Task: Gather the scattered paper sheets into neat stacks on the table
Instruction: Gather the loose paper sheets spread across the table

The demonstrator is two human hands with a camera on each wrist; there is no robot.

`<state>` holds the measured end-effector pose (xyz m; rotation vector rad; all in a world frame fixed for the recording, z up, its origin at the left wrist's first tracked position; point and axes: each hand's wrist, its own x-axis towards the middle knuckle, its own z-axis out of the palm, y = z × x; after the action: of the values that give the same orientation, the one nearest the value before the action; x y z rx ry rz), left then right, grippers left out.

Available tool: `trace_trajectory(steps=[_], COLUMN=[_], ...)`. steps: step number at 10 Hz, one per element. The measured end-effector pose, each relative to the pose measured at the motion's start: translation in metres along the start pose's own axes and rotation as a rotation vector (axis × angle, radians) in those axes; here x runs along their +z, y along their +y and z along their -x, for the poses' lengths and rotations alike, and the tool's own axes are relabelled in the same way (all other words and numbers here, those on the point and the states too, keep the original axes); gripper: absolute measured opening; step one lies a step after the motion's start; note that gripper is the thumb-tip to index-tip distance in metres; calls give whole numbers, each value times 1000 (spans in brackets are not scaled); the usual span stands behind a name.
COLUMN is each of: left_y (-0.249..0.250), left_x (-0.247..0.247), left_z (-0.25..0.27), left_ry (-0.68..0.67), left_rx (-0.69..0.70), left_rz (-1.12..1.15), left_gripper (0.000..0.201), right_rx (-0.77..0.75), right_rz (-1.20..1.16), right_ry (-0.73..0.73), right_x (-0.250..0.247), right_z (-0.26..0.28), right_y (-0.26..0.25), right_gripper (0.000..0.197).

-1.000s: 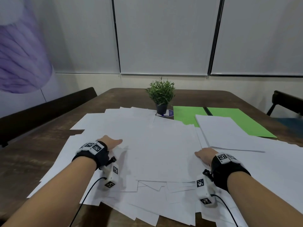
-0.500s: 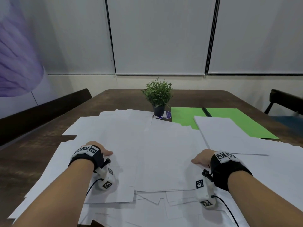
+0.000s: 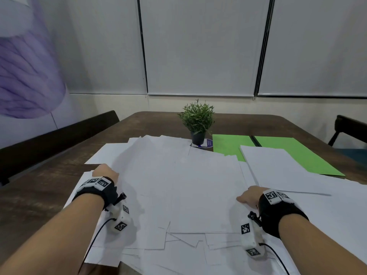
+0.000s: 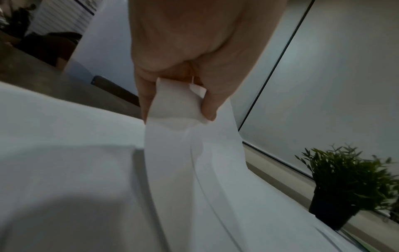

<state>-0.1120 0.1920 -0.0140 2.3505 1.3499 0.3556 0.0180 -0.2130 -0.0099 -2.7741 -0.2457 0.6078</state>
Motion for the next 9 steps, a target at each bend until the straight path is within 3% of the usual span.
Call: trace_trajectory(steps=[3, 5, 6, 7, 9], left_y=[1, 13, 21, 35, 71], left_x=[-32, -38, -18, 13, 51], left_z=[3, 13, 29, 53, 119], left_ry=[181, 103, -16, -176, -685], left_rx=[9, -40, -54, -73, -51], left_rz=[324, 522, 628, 762, 551], left_gripper=[33, 45, 49, 16, 15], right_rx=[-44, 52, 83, 88, 76], right_rz=[106, -346, -528, -626, -783], right_ry=[23, 109, 82, 77, 63], right_x=[5, 9, 12, 13, 18], right_z=[-4, -8, -15, -29, -31], right_y=[5, 6, 10, 17, 21], right_gripper=[42, 39, 56, 67, 91])
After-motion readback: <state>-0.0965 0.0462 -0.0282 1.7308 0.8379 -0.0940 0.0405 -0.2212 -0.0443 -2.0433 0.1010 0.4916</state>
